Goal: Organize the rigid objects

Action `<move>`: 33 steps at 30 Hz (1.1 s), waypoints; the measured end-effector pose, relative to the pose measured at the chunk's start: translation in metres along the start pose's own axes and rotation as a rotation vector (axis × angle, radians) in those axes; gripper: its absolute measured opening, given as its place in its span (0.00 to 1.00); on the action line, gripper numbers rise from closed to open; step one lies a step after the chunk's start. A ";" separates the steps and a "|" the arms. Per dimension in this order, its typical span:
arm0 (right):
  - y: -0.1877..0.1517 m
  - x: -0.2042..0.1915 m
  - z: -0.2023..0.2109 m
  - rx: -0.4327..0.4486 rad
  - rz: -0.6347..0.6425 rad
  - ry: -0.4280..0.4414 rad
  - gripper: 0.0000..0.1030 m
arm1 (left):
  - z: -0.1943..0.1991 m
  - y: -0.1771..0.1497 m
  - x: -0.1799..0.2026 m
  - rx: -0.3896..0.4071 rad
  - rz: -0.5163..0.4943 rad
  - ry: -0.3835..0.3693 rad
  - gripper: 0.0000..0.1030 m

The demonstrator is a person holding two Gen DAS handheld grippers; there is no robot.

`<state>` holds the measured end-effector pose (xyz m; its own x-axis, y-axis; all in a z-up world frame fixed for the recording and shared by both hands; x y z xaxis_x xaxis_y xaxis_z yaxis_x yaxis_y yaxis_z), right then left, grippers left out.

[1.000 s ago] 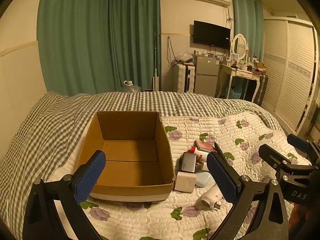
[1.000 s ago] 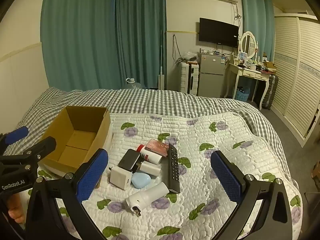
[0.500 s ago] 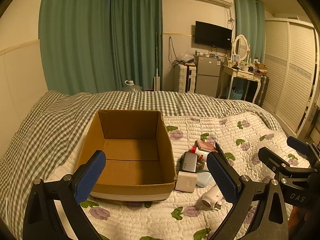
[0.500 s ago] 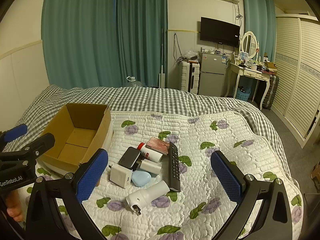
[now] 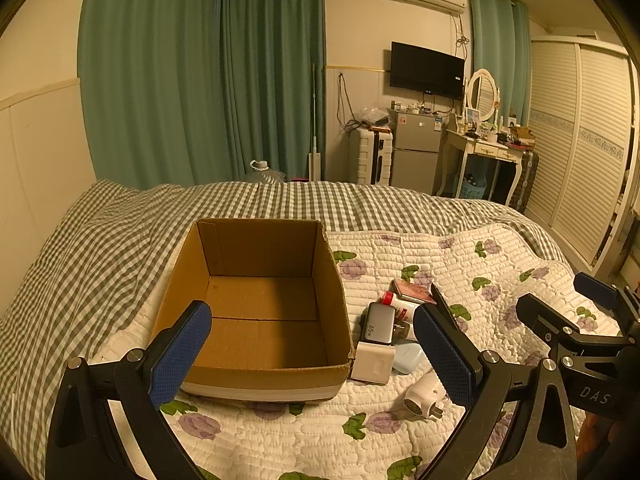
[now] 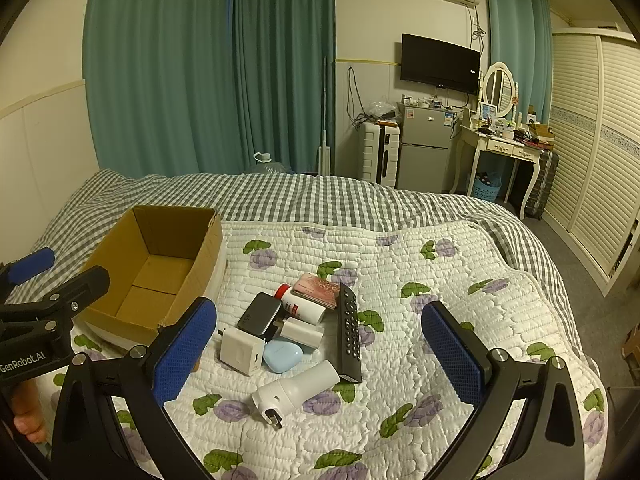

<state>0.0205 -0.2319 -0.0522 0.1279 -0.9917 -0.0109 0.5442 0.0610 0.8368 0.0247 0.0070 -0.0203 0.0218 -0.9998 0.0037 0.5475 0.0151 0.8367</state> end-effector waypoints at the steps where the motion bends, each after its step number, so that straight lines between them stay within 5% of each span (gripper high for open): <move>1: 0.000 0.000 0.000 0.000 0.000 0.000 1.00 | 0.000 0.000 0.000 -0.001 0.001 0.000 1.00; 33: 0.000 -0.001 0.000 -0.002 0.003 -0.001 1.00 | 0.000 0.000 -0.001 0.001 0.002 0.003 1.00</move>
<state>0.0208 -0.2312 -0.0519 0.1289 -0.9916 -0.0084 0.5451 0.0638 0.8359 0.0244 0.0079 -0.0202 0.0250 -0.9997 0.0037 0.5469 0.0167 0.8370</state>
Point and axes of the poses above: each gripper's, at about its wrist camera, not at the fingertips, and z roughly against the way its jaws point, x to its right, y to its top, the point moved 3 cm from there along -z, roughly the way its jaws point, and after that the axes turned 1 degree about z, right-handed, at the moved point
